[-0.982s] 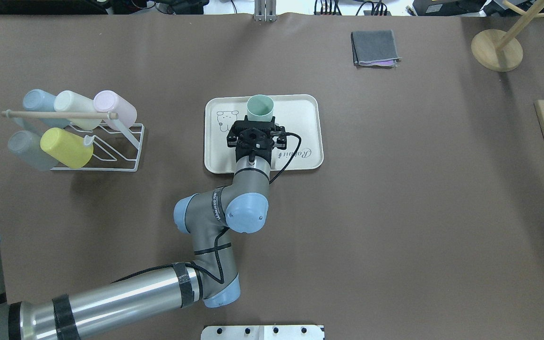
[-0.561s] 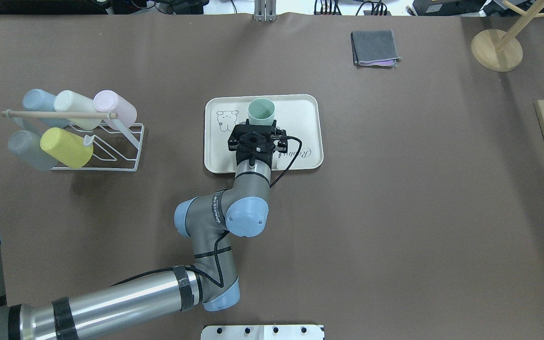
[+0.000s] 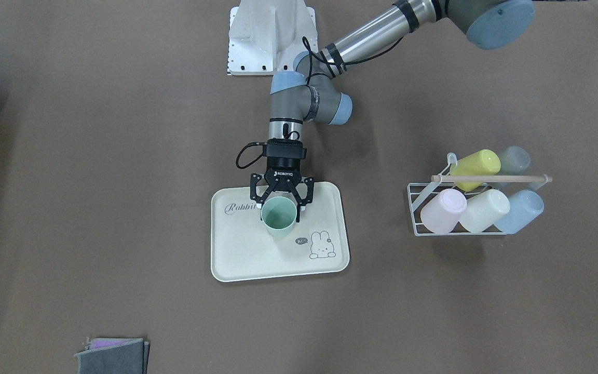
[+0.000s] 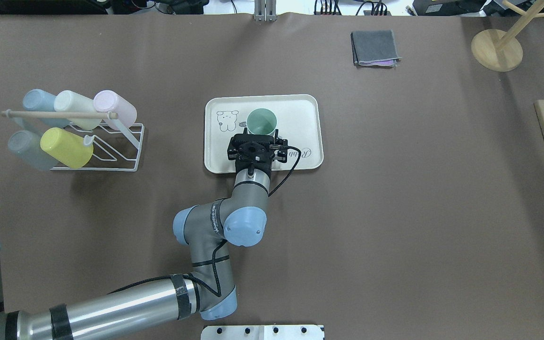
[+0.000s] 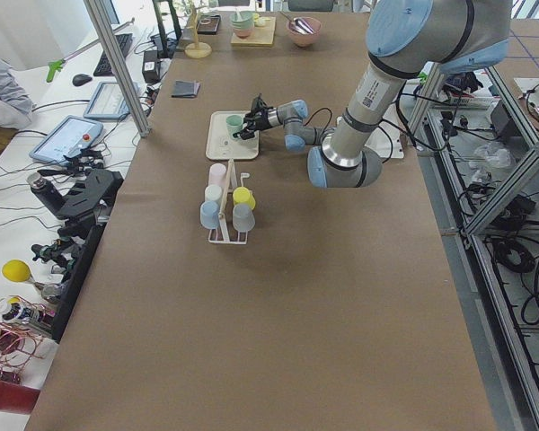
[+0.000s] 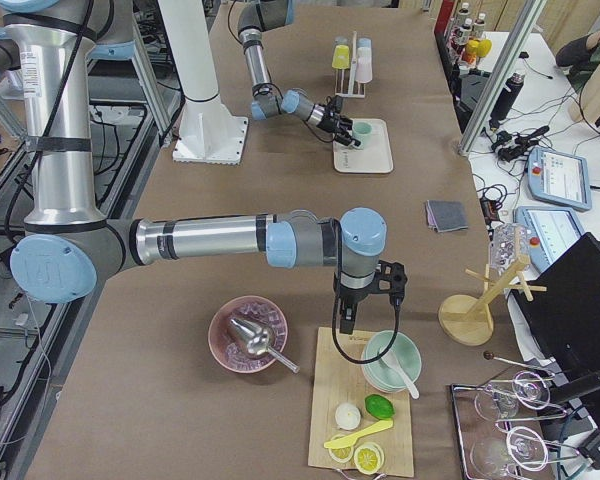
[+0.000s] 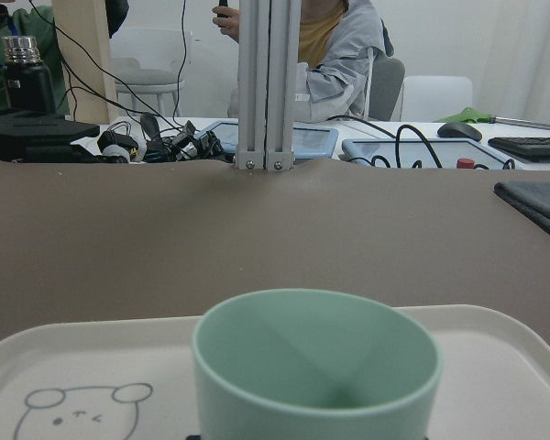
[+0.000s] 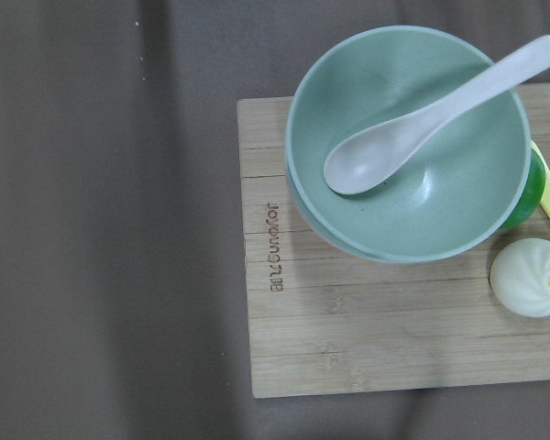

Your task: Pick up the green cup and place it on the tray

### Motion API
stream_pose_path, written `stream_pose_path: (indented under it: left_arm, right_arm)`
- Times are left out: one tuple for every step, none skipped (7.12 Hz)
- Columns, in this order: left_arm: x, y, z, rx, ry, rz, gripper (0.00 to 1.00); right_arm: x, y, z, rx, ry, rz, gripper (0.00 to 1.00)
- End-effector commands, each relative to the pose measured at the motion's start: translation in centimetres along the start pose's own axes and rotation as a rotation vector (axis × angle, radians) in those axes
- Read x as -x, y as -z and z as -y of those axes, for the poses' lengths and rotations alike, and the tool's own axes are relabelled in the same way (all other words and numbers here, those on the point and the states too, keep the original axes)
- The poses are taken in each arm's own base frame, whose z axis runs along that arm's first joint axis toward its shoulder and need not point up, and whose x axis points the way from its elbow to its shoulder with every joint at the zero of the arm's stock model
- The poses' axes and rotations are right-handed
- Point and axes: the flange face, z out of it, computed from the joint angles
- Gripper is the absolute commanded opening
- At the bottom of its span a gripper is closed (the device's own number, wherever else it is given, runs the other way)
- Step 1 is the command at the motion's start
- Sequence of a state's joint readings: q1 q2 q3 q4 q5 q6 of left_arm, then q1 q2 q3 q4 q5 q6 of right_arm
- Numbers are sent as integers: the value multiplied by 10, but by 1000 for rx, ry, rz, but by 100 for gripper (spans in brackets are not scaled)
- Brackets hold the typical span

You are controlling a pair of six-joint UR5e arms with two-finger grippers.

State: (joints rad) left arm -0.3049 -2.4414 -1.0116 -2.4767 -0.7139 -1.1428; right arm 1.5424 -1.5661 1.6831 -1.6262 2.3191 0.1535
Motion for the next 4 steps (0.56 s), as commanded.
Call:
stream_pose_path:
  left_arm:
    - [5, 12, 4, -25, 45, -36, 98]
    - [5, 18, 5, -25, 49, -46, 98]
    - [5, 27, 5, -22, 53, -60, 98]
    - [8, 29, 2, -19, 48, -61, 98]
  right_arm:
    - [1, 0, 1, 0, -6, 0, 100]
    - [1, 0, 1, 0, -8, 0, 100]
    - [1, 0, 1, -2, -5, -1, 100]
    - [1, 1, 1, -3, -4, -1, 100]
